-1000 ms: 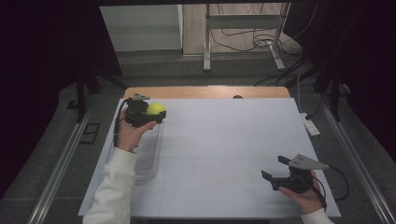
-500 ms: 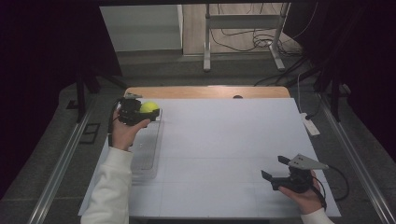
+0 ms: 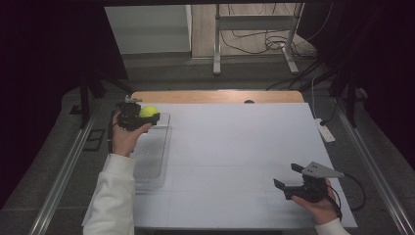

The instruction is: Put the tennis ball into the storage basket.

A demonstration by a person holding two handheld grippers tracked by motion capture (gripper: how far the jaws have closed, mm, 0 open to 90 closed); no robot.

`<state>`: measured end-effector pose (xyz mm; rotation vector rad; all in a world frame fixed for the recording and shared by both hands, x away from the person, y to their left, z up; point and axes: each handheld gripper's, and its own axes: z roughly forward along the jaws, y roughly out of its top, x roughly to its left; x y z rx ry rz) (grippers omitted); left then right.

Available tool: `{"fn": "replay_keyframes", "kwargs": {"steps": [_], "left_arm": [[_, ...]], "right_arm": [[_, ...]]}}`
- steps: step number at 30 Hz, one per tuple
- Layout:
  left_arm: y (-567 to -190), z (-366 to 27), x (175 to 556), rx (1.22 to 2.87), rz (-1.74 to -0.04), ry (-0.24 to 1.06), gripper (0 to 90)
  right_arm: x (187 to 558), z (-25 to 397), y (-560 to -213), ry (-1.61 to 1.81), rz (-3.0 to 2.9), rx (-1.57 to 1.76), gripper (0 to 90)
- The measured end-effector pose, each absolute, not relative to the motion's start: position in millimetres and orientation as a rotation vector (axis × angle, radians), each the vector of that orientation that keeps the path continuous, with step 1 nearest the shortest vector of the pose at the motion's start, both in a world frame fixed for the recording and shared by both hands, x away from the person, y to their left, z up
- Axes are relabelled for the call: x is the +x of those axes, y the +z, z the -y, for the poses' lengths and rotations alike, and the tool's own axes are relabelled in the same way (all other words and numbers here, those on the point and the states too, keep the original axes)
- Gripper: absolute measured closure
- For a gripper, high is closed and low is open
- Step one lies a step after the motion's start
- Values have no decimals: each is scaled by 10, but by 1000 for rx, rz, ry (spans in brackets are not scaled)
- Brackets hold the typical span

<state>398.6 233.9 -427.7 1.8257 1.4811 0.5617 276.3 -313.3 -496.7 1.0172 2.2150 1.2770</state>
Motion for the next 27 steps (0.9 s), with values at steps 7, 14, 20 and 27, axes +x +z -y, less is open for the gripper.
{"fn": "replay_keyframes", "kwargs": {"steps": [7, 14, 20, 27], "left_arm": [[-4313, -2404, 4010, 1824, -1515, 581, 264], [-4345, -2481, 4027, 1824, -1544, 604, 264], [-4381, -2510, 4047, 1831, -1569, 622, 264], [-4417, -2535, 4075, 1840, -1577, 618, 264]], "right_arm": [[2761, 3134, -4967, 1276, -2216, 1020, 101], [2764, 3135, -4969, 1275, -2216, 1020, 101], [2765, 3134, -4971, 1275, -2218, 1021, 101], [2766, 3135, -4973, 1274, -2218, 1022, 101]]}}
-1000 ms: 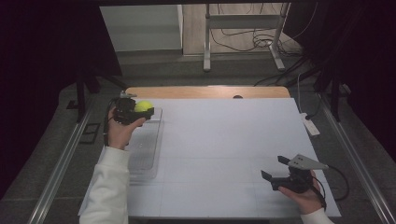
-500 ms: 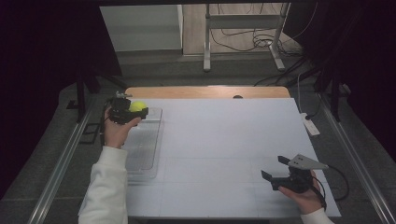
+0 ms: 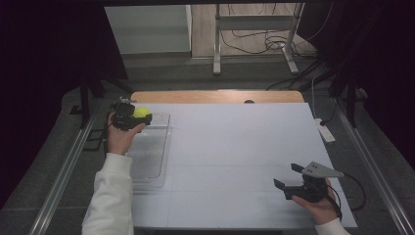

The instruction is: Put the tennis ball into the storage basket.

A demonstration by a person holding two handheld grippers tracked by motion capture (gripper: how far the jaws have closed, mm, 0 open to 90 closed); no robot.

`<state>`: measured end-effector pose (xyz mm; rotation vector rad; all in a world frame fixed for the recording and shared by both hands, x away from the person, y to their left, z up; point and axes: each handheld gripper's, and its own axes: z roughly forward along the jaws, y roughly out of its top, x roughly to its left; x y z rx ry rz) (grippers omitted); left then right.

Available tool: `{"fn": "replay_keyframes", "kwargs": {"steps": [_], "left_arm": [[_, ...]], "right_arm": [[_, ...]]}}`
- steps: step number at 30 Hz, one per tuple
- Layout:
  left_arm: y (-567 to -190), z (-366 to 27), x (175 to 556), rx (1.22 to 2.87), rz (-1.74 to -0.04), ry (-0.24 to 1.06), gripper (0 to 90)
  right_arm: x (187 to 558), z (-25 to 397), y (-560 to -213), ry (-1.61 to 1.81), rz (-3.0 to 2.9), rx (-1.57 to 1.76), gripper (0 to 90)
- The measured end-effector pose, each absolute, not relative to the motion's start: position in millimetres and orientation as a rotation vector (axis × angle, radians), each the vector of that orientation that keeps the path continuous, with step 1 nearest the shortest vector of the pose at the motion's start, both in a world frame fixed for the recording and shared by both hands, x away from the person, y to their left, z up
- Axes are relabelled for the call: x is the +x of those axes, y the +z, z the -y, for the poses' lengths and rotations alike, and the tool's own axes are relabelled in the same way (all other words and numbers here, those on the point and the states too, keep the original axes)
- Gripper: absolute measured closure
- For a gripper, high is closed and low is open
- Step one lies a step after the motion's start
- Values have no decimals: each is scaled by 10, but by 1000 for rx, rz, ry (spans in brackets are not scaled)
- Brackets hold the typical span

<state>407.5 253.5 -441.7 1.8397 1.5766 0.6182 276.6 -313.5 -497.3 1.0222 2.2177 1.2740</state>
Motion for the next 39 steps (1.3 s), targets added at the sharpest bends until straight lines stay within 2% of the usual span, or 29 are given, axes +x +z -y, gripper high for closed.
{"fn": "replay_keyframes", "kwargs": {"steps": [39], "left_arm": [[-4625, -2582, 4196, 1918, -1665, 581, 264]], "right_arm": [[2768, 3133, -4976, 1276, -2220, 1020, 102]]}}
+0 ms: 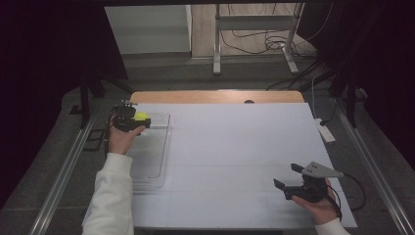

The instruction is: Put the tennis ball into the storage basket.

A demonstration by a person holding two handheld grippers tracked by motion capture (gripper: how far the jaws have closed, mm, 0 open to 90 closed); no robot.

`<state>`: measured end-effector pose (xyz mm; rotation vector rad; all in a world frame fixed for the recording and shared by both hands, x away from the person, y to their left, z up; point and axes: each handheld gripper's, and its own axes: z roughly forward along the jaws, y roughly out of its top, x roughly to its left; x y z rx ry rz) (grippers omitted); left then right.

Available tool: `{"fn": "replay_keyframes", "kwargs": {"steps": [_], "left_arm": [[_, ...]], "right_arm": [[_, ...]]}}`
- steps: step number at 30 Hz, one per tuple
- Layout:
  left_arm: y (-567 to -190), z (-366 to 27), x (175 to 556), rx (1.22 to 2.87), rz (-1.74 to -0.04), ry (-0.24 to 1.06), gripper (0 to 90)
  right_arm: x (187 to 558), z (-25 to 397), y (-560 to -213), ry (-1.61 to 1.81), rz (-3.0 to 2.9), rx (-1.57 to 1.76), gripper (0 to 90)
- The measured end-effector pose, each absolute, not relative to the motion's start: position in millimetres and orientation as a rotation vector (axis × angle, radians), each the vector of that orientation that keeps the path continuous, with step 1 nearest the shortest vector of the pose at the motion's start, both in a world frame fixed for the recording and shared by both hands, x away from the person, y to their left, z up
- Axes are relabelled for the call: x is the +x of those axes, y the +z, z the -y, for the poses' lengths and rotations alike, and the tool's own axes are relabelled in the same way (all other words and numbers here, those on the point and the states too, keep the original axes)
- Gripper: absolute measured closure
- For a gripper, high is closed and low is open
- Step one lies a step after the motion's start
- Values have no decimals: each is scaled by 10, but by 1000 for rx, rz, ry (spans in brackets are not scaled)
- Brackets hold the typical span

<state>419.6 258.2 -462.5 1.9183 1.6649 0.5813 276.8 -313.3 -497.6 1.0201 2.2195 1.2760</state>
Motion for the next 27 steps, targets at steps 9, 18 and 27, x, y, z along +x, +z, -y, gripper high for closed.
{"fn": "replay_keyframes", "kwargs": {"steps": [9, 18, 27], "left_arm": [[-4679, -2547, 4224, 1946, -1682, 567, 264], [-4734, -2549, 4253, 1986, -1699, 555, 264], [-4779, -2549, 4274, 2000, -1717, 541, 264]], "right_arm": [[2767, 3135, -4975, 1275, -2219, 1022, 102], [2768, 3135, -4976, 1275, -2219, 1022, 102], [2769, 3136, -4977, 1270, -2219, 1023, 102]]}}
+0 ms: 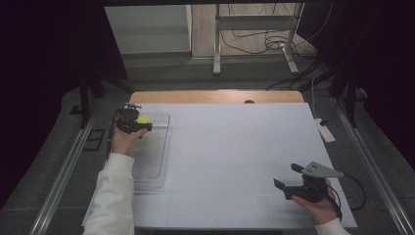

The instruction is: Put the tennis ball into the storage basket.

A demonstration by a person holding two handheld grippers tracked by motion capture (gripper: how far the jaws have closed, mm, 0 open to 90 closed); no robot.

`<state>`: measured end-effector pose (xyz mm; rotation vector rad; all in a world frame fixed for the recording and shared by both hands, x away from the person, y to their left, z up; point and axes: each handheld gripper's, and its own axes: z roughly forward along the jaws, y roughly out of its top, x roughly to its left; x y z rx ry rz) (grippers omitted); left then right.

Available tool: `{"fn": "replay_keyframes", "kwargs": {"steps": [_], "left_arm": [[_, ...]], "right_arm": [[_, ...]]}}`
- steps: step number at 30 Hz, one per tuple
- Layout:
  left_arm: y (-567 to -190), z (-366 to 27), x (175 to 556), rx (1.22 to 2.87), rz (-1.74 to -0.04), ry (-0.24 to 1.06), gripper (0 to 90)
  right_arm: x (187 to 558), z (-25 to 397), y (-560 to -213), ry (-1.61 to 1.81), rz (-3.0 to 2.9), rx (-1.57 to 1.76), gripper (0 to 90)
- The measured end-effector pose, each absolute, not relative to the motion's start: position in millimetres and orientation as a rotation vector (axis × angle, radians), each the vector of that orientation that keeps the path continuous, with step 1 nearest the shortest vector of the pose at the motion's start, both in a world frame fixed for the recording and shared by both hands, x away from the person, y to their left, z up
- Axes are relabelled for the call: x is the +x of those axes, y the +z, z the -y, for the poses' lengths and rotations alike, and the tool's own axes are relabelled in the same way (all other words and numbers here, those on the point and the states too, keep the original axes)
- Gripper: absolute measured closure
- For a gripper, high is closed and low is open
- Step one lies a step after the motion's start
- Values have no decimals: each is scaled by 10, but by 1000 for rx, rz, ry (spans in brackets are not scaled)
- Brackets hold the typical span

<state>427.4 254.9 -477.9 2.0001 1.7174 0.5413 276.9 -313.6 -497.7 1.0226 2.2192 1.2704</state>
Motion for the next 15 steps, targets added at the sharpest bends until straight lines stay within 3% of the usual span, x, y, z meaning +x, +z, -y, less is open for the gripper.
{"fn": "replay_keyframes", "kwargs": {"steps": [15], "left_arm": [[-4875, -2557, 4318, 2041, -1748, 509, 263]], "right_arm": [[2770, 3133, -4980, 1273, -2220, 1024, 102]]}}
